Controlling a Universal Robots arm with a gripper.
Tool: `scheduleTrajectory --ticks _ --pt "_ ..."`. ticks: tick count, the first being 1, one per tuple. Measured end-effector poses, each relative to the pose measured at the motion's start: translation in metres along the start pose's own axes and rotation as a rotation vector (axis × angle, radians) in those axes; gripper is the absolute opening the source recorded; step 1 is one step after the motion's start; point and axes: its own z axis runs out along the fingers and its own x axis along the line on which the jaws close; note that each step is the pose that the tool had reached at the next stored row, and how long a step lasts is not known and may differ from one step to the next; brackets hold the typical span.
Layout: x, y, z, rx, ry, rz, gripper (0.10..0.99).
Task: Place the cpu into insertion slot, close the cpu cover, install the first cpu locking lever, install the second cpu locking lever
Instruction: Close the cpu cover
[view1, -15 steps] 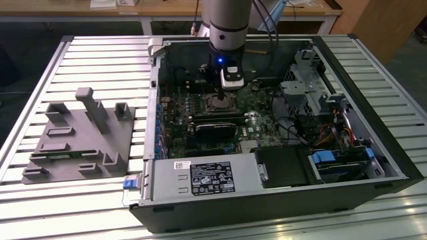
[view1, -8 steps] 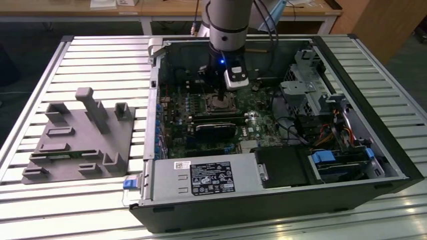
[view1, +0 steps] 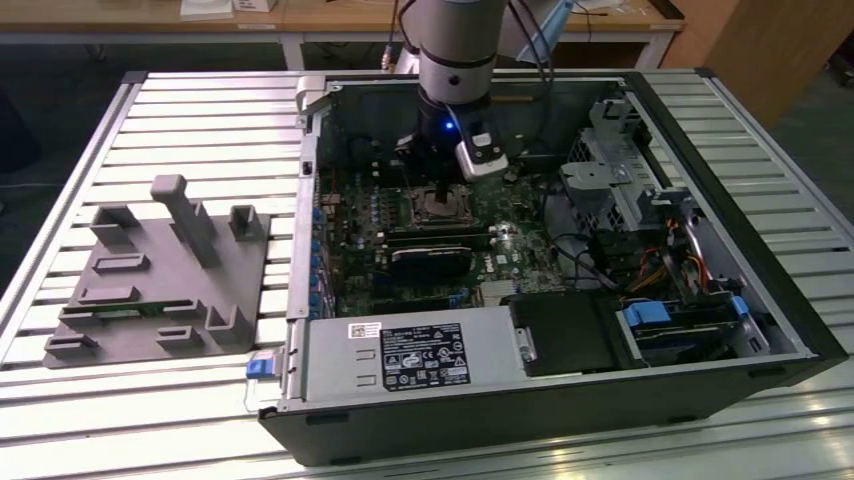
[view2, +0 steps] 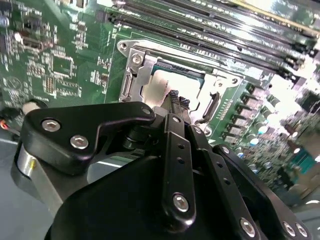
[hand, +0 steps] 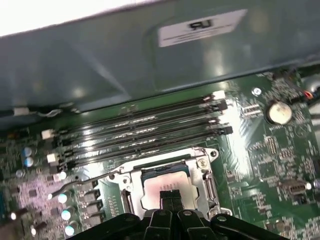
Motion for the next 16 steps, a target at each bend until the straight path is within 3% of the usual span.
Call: scheduleTrajectory --ticks 7,9,12,16 --pt "0.0000 -0.0002 0.0012 0.000 0.0040 -0.121 0.106" --pt "0.0000 -0.0005 0.0012 -0.001 -0.0029 -0.138 0.106" --pt "0.0018 -0.0011 0.0013 -0.003 -0.0202 -0.142 0.106" --pt "0.0018 -0.0010 -0.0023 -0.003 -0.0203 -0.142 0.106"
